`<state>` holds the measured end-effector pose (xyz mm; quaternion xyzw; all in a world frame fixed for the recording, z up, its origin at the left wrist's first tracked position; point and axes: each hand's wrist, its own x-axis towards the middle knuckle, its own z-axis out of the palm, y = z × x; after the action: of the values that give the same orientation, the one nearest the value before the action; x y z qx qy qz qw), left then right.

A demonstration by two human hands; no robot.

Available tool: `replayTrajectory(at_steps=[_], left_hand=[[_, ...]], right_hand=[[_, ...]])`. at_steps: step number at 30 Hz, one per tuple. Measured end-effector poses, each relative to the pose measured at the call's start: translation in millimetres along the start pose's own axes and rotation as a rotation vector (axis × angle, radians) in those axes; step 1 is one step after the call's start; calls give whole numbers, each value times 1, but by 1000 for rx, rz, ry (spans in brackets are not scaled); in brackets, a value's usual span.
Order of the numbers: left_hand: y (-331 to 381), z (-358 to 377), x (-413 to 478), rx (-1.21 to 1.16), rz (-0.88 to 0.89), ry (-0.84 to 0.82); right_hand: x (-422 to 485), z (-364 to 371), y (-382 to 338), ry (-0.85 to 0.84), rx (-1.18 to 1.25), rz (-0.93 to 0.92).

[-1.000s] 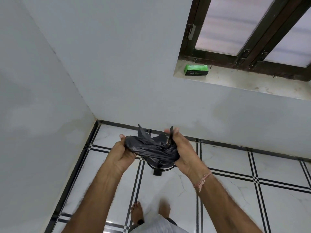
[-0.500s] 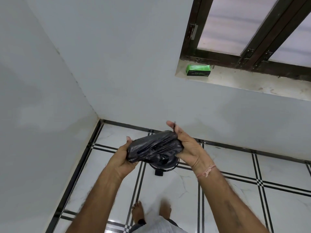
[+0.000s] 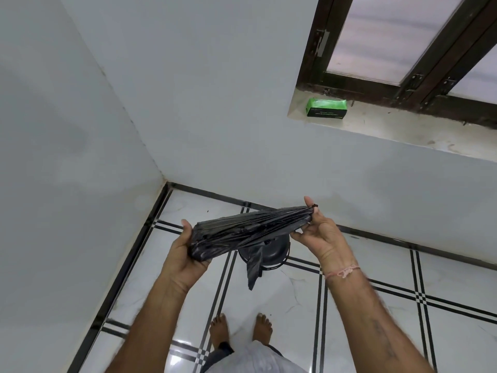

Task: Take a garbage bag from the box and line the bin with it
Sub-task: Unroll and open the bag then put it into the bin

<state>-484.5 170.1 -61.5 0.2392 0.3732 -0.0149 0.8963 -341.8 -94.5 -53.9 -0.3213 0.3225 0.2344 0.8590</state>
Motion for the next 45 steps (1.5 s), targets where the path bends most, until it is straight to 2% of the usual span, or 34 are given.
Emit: replayTrajectory(at_steps=[5,9,12,15,18,21,24,26,29,32,35,39,42,45], left_hand=[[-11,2,9,-134,-40,150],[-3,-6,16,-228,-28,170],[10,-8,20,-178,132,90],[12,-4,16,-117,187,13],[3,-10,12,-59,178,51],[-19,-10,13,60,142,85],[-30,17,21,261,150,154],[-23,42,31,429,225,185],[7,70,40,593,418,241],[33,66,42,398,433,184],[44,46,36,220,347,102],[39,7,35,22,178,92],[35,-19,37,8,77,59],[35,-37,41,2,44,21]], right_hand=[[1,-3,-11,22,45,32],[-8,-15,-18,-159,-151,108],[-13,-26,-16,-303,-359,200],[-12,-39,-16,-424,-526,281],[-5,-42,-21,-532,-508,306],[12,-30,-22,-407,-439,267],[33,9,-7,-266,-739,179],[44,41,1,-184,-963,60],[59,88,-5,-85,-1055,-135],[65,109,-25,-10,-990,-207],[63,109,-29,-56,-817,-57],[60,95,-11,-41,-549,108],[54,81,2,9,-467,153],[52,66,12,-2,-264,148]])
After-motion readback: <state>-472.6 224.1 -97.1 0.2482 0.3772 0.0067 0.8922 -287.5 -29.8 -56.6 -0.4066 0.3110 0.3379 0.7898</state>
